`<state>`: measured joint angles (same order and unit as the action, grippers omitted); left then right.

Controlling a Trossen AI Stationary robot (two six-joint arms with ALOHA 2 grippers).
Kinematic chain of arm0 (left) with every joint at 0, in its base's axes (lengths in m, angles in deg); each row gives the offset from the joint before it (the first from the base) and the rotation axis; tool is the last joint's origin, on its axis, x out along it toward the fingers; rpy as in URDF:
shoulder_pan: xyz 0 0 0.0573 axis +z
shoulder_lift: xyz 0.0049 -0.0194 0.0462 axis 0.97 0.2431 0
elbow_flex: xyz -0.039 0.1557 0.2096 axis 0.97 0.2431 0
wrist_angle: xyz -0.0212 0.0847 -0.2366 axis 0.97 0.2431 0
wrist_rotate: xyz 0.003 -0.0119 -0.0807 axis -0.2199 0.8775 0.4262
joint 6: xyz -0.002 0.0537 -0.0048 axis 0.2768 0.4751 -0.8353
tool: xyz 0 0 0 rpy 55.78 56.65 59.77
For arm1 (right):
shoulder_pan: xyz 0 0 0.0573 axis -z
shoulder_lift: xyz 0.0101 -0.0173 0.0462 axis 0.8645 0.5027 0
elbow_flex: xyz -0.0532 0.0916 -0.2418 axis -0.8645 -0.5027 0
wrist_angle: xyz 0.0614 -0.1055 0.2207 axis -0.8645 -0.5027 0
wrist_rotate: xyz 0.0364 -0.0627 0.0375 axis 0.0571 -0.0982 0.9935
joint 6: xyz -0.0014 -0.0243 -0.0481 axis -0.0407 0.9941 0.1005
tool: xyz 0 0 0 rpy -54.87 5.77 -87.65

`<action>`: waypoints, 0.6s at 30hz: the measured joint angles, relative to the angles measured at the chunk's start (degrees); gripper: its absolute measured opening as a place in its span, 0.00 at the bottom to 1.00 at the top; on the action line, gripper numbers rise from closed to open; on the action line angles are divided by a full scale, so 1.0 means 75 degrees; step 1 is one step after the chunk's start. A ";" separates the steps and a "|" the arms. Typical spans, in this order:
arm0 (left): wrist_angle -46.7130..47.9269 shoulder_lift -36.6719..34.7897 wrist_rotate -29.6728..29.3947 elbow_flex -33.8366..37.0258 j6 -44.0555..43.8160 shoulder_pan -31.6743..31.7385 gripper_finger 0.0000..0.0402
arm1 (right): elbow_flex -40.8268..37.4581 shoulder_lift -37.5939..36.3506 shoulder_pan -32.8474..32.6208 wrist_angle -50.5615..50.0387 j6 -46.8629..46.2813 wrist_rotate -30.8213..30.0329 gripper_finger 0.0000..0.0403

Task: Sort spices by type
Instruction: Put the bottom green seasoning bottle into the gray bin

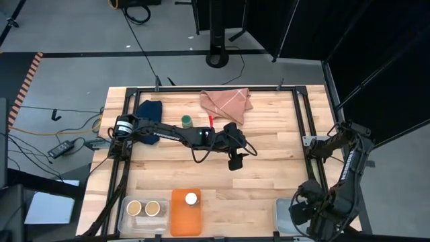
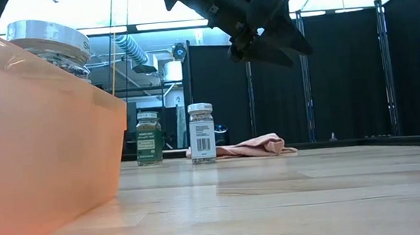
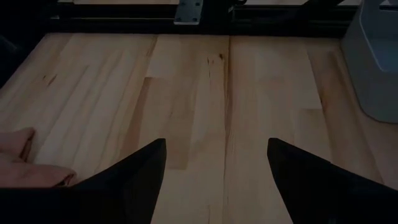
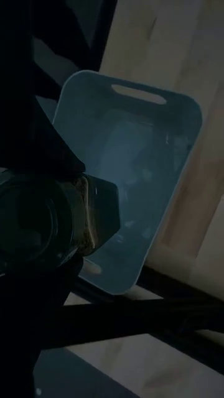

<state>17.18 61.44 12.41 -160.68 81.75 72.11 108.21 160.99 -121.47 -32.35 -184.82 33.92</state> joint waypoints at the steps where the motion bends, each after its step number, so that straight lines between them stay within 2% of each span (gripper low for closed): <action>1: 0.0002 0.0000 0.0000 0.0000 0.0000 0.0000 0.71 | -0.0033 0.0023 0.0000 0.0052 0.0001 -0.0003 0.52; 18: -0.0024 0.0000 -0.0084 0.0003 0.0012 0.0009 0.71 | -0.1502 0.0065 -0.0086 0.1633 0.0093 0.0059 0.52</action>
<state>17.00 61.44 11.78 -160.65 81.83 72.18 96.94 161.48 -122.12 -20.10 -184.12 34.36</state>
